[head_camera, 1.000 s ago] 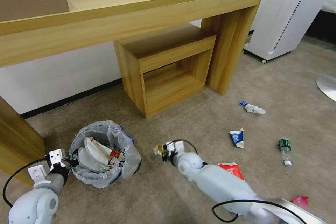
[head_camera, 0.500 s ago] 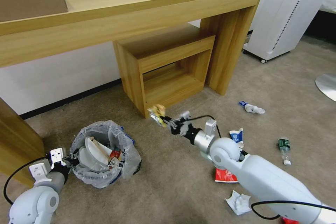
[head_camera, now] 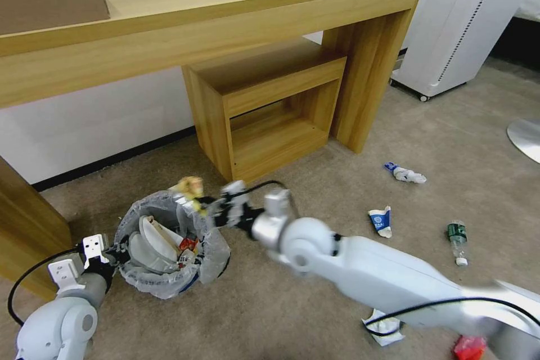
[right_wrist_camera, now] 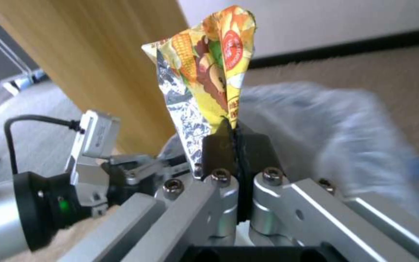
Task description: Pick up the trash bin and place the garbage on the floor into it.
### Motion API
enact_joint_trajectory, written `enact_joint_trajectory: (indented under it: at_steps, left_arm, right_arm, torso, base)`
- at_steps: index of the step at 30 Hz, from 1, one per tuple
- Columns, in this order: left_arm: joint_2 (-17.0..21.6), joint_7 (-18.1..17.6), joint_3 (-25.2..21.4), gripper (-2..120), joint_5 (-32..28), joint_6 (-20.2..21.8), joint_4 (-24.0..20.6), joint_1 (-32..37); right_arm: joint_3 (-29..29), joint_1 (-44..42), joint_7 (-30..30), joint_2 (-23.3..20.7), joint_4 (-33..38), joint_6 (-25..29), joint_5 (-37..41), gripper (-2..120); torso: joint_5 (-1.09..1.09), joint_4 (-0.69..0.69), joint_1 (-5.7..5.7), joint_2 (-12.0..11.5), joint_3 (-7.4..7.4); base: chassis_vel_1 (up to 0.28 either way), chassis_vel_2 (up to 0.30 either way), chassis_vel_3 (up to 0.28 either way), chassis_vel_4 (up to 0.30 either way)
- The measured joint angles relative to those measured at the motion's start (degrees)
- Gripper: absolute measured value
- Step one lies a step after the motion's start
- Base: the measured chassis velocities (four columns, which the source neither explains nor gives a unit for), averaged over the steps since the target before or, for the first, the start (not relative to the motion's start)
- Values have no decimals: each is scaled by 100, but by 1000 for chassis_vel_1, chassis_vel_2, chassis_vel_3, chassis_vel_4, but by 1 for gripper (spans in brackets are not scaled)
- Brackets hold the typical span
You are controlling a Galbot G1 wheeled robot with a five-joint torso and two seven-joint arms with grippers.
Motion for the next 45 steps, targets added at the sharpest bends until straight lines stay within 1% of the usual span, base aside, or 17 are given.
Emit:
enact_joint_trajectory:
  at_steps: [1,2,5,12,20,22,24,26,28,30,32,34,37,38,41,42,45]
  left_arm:
    - [-1,-2,-14,0,-13,0,-6,0]
    - [-1,-2,-14,0,-13,0,-6,0]
    - [12,-2,-49,0,-59,-9,-18,10]
    - [15,13,-69,0,-83,-37,-22,23]
    - [-2,26,-76,0,-88,-62,-22,28]
    - [-2,26,-78,0,-88,-66,-22,32]
    - [-9,27,-79,0,-88,-69,-22,37]
    - [-12,27,-79,0,-87,-69,-22,38]
    - [-21,28,-79,0,-78,-69,-15,38]
    - [-25,28,-77,0,-74,-69,-10,38]
    - [-37,30,-73,0,-60,-69,-6,44]
    - [-39,30,-73,0,-58,-71,-6,47]
    - [-19,31,-88,0,-69,-72,-5,50]
    - [-19,31,-88,0,-69,-72,-5,50]
    - [55,27,-133,0,-111,-73,-5,53]
    - [55,27,-133,0,-111,-73,-5,53]
    - [104,14,-142,0,-147,-67,-8,41]
  right_arm:
    - [-143,98,245,245,-148,-107,80,0]
    - [-143,98,245,245,-148,-107,80,0]
    - [-374,247,887,605,-512,-435,211,0]
    - [-609,371,1338,767,-786,-737,374,0]
    - [-680,342,1450,804,-835,-935,418,0]
    - [-678,331,1454,784,-809,-958,417,4]
    - [-669,292,1455,735,-754,-984,402,16]
    - [-662,280,1455,724,-738,-988,392,17]
    - [-623,251,1447,684,-662,-1001,371,29]
    - [-605,246,1433,669,-631,-1001,361,32]
    - [-555,236,1402,638,-572,-999,328,43]
    - [-537,232,1355,620,-551,-954,271,46]
    - [-274,187,821,449,-360,-460,-102,62]
    - [-274,187,821,449,-360,-460,-102,62]
    - [355,-40,-380,66,-200,657,-690,76]
    - [355,-40,-380,66,-200,657,-690,76]
    - [1286,-575,-1035,-540,160,1224,-910,91]
  torso:
    - [-1,1,0,0,0]
    - [-1,1,0,0,0]
    - [-1,-1,0,0,0]
    - [0,-2,0,0,0]
    - [1,-2,0,0,0]
    - [1,-2,0,0,-1]
    - [1,-2,0,0,-1]
    - [1,-2,0,0,0]
    - [1,-2,0,0,0]
    - [2,-2,0,0,-1]
    - [2,-2,0,0,-1]
    - [2,-2,0,0,0]
    - [1,-1,0,-1,0]
    - [1,-1,0,-1,0]
    - [3,0,0,0,-1]
    - [3,0,0,0,-1]
    - [4,-2,0,0,-1]
  base:
    - [0,0,0,0]
    - [0,0,0,0]
    - [0,0,0,0]
    - [0,0,0,0]
    - [0,0,0,0]
    - [0,0,0,0]
    - [0,0,0,0]
    - [0,0,0,0]
    - [0,0,0,0]
    - [0,0,0,0]
    - [0,0,0,0]
    - [0,0,0,0]
    - [0,0,0,0]
    - [0,0,0,0]
    - [0,0,0,0]
    - [0,0,0,0]
    - [0,0,0,0]
